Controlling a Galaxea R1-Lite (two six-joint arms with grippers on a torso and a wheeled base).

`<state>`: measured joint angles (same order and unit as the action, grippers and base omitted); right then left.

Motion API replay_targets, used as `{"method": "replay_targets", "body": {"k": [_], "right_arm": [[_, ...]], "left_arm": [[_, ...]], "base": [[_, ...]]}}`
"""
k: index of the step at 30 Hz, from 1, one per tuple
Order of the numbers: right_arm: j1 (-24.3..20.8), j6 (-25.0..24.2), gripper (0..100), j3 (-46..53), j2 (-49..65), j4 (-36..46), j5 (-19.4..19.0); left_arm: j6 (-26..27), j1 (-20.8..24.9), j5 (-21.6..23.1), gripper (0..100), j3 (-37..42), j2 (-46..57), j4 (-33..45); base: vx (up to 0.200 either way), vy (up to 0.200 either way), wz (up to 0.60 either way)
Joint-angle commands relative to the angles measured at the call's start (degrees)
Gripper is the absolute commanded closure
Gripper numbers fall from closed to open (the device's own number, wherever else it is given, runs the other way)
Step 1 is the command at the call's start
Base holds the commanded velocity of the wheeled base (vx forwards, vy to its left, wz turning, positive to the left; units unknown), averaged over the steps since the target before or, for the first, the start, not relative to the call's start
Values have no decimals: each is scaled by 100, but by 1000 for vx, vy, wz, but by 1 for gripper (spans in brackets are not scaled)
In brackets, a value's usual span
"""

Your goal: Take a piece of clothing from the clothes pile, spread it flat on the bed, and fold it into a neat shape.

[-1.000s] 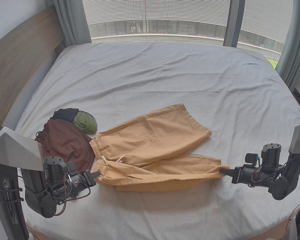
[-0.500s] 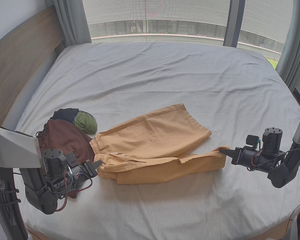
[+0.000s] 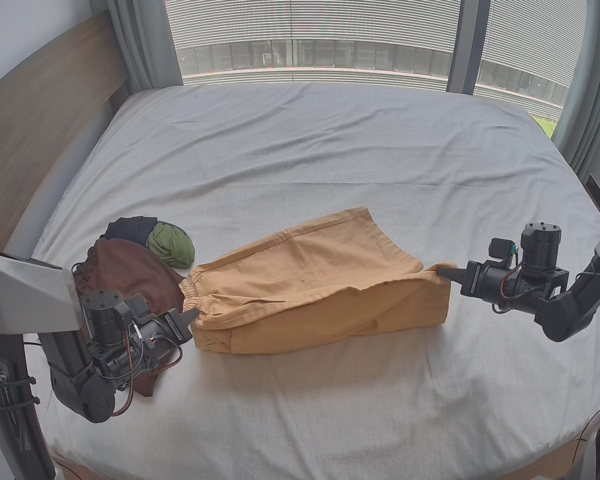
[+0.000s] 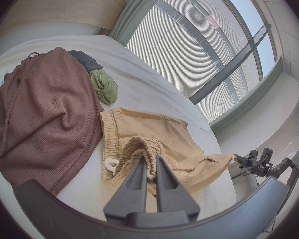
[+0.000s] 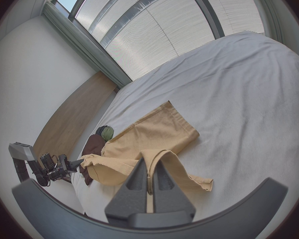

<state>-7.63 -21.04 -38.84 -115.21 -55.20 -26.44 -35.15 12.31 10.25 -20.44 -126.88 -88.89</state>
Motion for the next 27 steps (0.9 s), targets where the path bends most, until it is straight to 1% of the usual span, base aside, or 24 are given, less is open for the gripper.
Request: {"method": "replay_targets", "body": {"k": [1,4,6,13,18,27], "right_arm": [[-2,4,100,-695,25,457,-1],[-2,4,100,-924,16,651,-1],[-2,4,100,-1258,-19,827,-1],[-10,4,100,-2022,-124,1442,-1],[-45,4,100,-2558,-238,1855,-1],[-45,12,100,-3226,-537,2294,-1]], "left_arm": [[-10,-27,-85,100,-162,-3,4],[-19,-80,-94,100,-170,-12,4],[-36,-150,-94,100,-241,-12,4],[-89,-168,-111,100,-302,-21,12],[-221,-177,-305,100,-443,-39,12],[-238,-229,-366,100,-557,-56,21]], "base": [[0,0,0],[0,0,0],[0,0,0],[0,0,0],[0,0,0],[0,0,0]]}}
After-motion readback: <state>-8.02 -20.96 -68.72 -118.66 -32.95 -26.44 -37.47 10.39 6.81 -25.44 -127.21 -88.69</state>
